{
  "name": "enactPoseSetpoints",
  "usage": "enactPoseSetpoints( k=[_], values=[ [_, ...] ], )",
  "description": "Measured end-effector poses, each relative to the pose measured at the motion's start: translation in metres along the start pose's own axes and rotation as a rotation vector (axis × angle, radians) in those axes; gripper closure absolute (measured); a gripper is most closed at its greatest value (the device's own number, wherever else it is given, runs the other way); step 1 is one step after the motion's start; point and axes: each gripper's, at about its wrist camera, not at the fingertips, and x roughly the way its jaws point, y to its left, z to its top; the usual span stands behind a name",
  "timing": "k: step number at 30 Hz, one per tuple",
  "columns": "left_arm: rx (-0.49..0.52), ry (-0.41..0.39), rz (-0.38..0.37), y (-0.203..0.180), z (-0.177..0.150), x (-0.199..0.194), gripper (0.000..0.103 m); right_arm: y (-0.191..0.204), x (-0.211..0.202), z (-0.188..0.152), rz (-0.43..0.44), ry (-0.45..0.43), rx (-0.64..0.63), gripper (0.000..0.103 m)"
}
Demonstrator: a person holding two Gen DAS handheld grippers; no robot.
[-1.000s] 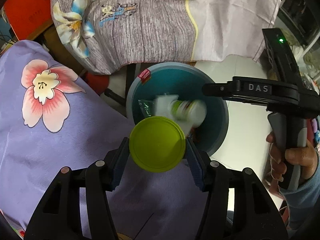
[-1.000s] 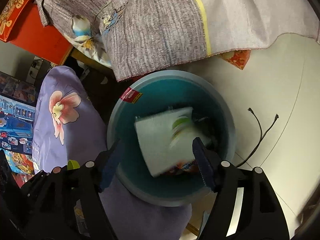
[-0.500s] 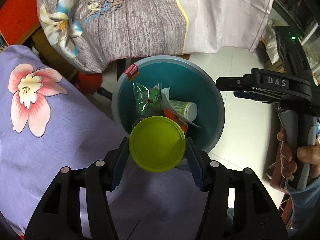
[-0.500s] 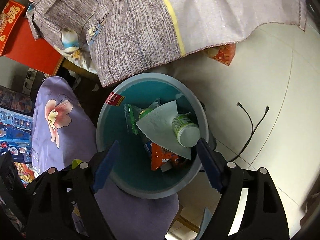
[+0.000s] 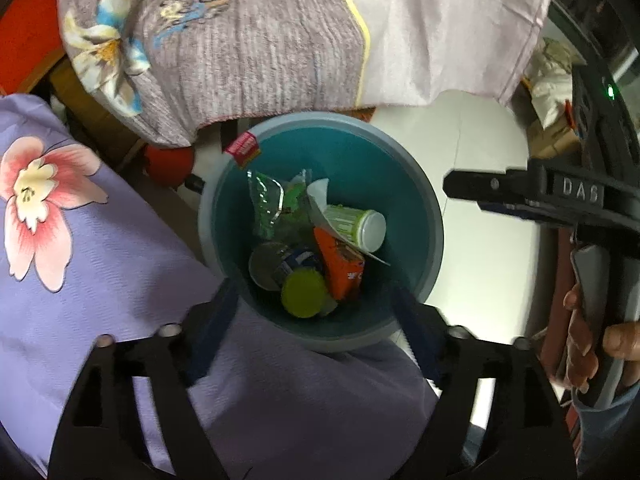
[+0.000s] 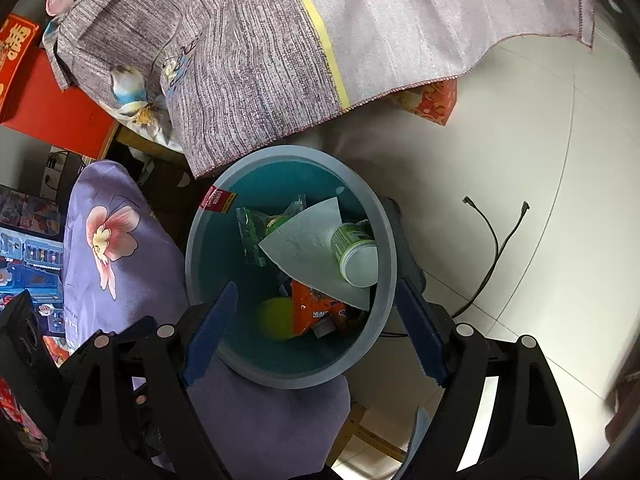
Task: Collect trash
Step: 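Open both grippers to drop the jar and lid into the bin, then move both grippers back over the remaining items on the bed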
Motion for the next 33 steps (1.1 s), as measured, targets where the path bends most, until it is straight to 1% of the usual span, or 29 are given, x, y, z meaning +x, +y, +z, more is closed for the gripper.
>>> enactPoseSetpoints(
  k=[5,8,10,16,19,23,25,33],
  values=[
    [-0.06,-0.034,-0.019,0.013,-0.001,-0.018,0.017,0.008,-0.003,-0.004,0.004,0.008,-0.007,0.025],
    [-0.074,-0.05,-0.016,0.016,-0.004,-0.028,0.013,0.015,-0.007,-0.008,0.003,0.008,-0.021,0.025],
    [-0.076,-0.056,-0.014,0.016,-0.008,-0.033,0.012,0.02,-0.008,-0.012,0.0,0.013,-0.027,0.022],
    [-0.091,-0.068,-0.011,0.022,-0.023,-0.046,0.01,0.038,-0.019,-0.025,-0.003,0.003,-0.061,0.021],
    [-0.105,-0.079,-0.01,0.028,-0.034,-0.056,0.01,0.051,-0.026,-0.033,-0.007,-0.006,-0.086,0.021],
    [-0.133,-0.112,-0.006,0.039,-0.051,-0.075,0.009,0.07,-0.03,-0.046,-0.006,-0.005,-0.127,0.021],
    [-0.145,-0.124,-0.002,0.044,-0.059,-0.084,0.008,0.078,-0.031,-0.052,-0.004,-0.003,-0.142,0.021],
    [-0.208,-0.161,0.029,0.081,-0.104,-0.114,0.007,0.132,-0.023,-0.086,0.006,0.029,-0.24,0.021]
  ],
)
